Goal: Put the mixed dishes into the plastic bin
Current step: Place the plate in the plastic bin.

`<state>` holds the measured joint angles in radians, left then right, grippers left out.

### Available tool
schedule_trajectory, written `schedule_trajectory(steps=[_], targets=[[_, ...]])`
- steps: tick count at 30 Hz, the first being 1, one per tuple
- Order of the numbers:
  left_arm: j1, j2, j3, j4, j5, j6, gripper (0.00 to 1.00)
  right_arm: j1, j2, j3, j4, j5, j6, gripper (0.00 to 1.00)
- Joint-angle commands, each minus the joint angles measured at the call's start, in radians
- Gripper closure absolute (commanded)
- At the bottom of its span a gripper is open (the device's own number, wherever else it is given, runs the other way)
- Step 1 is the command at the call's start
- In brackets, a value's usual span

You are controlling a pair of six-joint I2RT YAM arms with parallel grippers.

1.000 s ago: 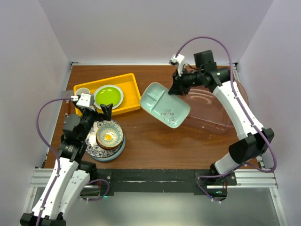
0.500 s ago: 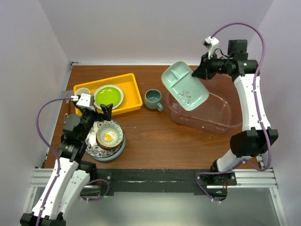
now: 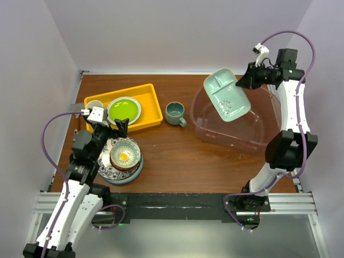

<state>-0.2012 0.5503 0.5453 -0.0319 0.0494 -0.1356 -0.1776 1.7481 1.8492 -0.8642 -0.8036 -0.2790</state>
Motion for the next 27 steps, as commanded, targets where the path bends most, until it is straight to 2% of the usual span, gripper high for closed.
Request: schedule_trajectory(steps=[1, 8, 11, 15, 20, 27], targets=[[0.009, -0.007, 0.021, 0.033, 0.015, 0.019, 0.0, -0.029, 0.019, -0.028, 0.087, -0.06, 0.003, 1.0], [0.009, -0.006, 0.021, 0.036, 0.024, 0.019, 0.0, -0.028, 0.051, -0.145, 0.074, -0.014, -0.094, 1.0], [0.009, -0.007, 0.021, 0.036, 0.027, 0.018, 0.0, -0.026, 0.094, -0.169, 0.024, 0.006, -0.202, 1.0], [0.009, -0.006, 0.021, 0.038, 0.03, 0.018, 0.0, -0.02, 0.18, -0.139, -0.135, 0.02, -0.405, 1.0], [0.009, -0.004, 0.019, 0.038, 0.029, 0.019, 0.0, 0.01, 0.266, -0.094, -0.251, 0.046, -0.555, 1.0], [0.009, -0.001, 0.019, 0.036, 0.029, 0.019, 0.0, 0.072, 0.366, -0.027, -0.395, 0.079, -0.661, 1.0]])
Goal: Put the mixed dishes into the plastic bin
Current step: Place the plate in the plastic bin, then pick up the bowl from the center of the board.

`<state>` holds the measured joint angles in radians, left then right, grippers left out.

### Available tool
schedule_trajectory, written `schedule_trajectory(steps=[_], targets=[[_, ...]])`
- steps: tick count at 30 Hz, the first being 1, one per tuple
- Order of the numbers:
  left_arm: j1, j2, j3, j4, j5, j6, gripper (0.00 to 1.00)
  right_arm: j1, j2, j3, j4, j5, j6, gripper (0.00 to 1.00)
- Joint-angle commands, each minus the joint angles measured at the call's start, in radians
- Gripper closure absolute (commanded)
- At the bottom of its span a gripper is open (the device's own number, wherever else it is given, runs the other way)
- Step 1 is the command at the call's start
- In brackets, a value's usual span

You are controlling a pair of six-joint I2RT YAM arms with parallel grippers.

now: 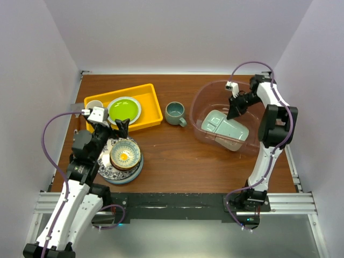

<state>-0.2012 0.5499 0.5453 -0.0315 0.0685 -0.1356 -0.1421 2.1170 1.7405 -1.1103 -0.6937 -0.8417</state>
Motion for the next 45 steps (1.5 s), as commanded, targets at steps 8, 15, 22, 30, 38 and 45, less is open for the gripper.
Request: schedule_trajectory(steps=[8, 15, 22, 30, 38, 45], targets=[[0.009, 0.001, 0.019, 0.038, 0.013, 0.017, 0.0, 0.067, 0.018, 0.076, -0.12, 0.017, -0.062, 0.63], [0.009, 0.001, 0.019, 0.038, 0.014, 0.017, 0.0, 0.067, -0.139, -0.007, 0.039, 0.146, 0.039, 0.3], [0.009, 0.001, 0.019, 0.038, 0.02, 0.016, 0.0, 0.068, -0.411, -0.179, 0.25, 0.257, 0.165, 0.14], [0.009, -0.001, 0.021, 0.036, 0.02, 0.01, 0.0, 0.094, -0.707, -0.323, 0.325, 0.038, 0.291, 0.1], [0.008, 0.012, 0.03, 0.033, -0.013, -0.041, 0.0, 0.095, -0.9, -0.557, 0.571, -0.322, 0.6, 0.07], [0.008, 0.005, 0.166, -0.181, -0.015, -0.18, 0.0, 0.084, -1.054, -0.772, 0.745, -0.342, 0.681, 0.02]])
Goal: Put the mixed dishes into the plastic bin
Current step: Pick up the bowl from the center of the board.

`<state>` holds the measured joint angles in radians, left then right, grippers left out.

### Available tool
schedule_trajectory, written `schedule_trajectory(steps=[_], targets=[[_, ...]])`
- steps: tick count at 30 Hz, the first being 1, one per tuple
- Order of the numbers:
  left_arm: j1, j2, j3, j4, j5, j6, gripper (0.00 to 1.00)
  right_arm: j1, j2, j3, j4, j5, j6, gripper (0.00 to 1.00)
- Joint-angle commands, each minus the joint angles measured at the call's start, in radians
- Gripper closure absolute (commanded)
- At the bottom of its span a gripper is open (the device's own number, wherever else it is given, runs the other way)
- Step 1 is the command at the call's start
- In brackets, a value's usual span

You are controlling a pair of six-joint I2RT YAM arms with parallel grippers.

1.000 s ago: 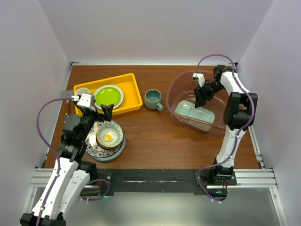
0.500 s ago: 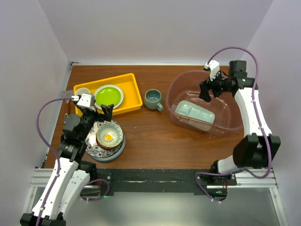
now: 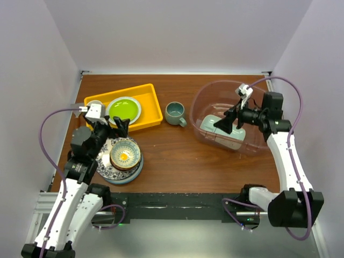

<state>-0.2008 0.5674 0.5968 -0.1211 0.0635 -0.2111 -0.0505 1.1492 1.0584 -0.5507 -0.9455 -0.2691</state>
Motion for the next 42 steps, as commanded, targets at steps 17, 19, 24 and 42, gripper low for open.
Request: schedule_trajectory(steps=[17, 19, 24, 42], targets=[[0.008, 0.031, 0.325, -0.716, -0.142, -0.396, 0.0, -0.04, -0.201, -0.181, 0.195, -0.029, 0.053, 0.02], [0.008, 0.06, 0.328, -0.755, -0.139, -0.392, 0.0, -0.04, -0.203, -0.181, 0.195, -0.019, 0.053, 0.02], [0.008, 0.109, 0.302, -0.828, -0.148, -0.367, 0.02, -0.04, -0.209, -0.183, 0.195, -0.009, 0.053, 0.02], [-0.068, 0.25, 0.25, -0.942, -0.275, -0.379, 0.64, -0.04, -0.206, -0.178, 0.183, 0.004, 0.045, 0.02]])
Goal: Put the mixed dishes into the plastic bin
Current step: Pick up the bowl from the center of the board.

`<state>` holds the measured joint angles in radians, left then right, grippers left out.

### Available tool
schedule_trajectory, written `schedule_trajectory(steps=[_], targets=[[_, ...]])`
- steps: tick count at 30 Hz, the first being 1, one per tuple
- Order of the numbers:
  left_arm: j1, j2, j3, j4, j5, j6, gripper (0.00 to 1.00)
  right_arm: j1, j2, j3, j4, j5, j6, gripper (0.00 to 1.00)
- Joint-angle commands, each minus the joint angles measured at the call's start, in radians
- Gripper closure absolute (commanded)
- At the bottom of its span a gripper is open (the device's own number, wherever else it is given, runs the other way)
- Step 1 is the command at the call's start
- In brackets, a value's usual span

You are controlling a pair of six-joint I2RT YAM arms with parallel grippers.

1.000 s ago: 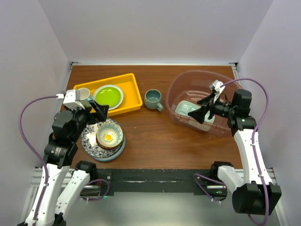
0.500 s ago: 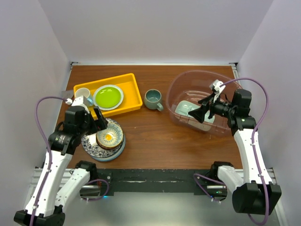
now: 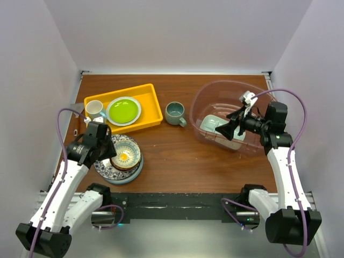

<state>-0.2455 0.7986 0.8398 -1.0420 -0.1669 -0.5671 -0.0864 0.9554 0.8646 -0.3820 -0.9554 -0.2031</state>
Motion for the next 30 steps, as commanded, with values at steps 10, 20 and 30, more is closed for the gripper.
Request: schedule_trajectory(steps=[10, 20, 30], targets=[[-0.084, 0.048, 0.073, -0.099, -0.143, -0.063, 0.68, -0.004, -0.01, 0.017, 0.011, 0.015, -0.022, 0.02], [-0.095, 0.057, 0.117, -0.125, -0.152, -0.06, 0.71, -0.004, -0.007, 0.017, 0.011, 0.02, -0.024, 0.02], [-0.097, 0.063, 0.142, -0.127, -0.134, -0.051, 0.87, -0.004, -0.009, 0.02, 0.006, 0.02, -0.025, 0.02]])
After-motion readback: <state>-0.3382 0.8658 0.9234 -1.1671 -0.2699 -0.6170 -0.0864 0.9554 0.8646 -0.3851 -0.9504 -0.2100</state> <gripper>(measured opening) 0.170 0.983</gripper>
